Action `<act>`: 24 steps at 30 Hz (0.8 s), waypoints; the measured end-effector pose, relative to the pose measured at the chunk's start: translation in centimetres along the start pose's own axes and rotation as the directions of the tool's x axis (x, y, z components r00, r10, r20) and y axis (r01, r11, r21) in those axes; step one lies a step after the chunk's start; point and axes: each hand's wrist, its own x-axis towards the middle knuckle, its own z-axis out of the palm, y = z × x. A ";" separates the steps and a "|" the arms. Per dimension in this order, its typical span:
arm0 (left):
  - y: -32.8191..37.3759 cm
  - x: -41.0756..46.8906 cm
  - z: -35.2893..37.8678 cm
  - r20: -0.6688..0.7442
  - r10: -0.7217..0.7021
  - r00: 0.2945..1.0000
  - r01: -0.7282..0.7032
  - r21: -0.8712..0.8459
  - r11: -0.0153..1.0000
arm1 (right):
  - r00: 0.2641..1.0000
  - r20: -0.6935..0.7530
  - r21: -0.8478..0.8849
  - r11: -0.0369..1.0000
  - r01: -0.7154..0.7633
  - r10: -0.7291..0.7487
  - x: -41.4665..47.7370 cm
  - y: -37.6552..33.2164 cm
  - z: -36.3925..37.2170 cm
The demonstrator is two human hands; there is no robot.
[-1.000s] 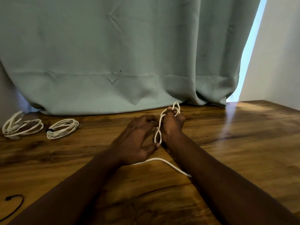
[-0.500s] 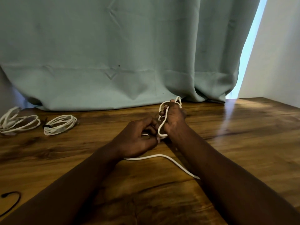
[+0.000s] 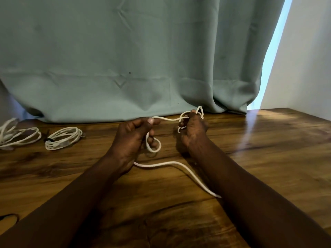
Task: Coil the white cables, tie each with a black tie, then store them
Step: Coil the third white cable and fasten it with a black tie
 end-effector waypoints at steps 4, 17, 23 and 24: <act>0.3 -0.1 -0.6 -0.053 -0.024 0.998 0.039 0.305 0.952 | 0.998 0.061 0.045 0.999 -0.031 0.028 0.6 -0.6 -0.5; 2.7 0.0 -2.7 -0.290 0.469 0.834 -0.293 0.488 0.822 | 0.740 0.513 -0.674 0.738 0.033 0.435 -2.2 -1.4 -1.7; 1.3 1.5 -5.7 -0.551 0.341 0.762 0.090 0.610 0.787 | 0.558 0.666 -0.496 0.853 -0.165 0.495 -2.6 -1.2 -0.6; 1.1 1.6 -6.1 -0.568 0.311 0.762 0.151 0.623 0.768 | 0.565 0.668 -0.468 0.864 -0.186 0.484 -2.5 -1.3 -0.5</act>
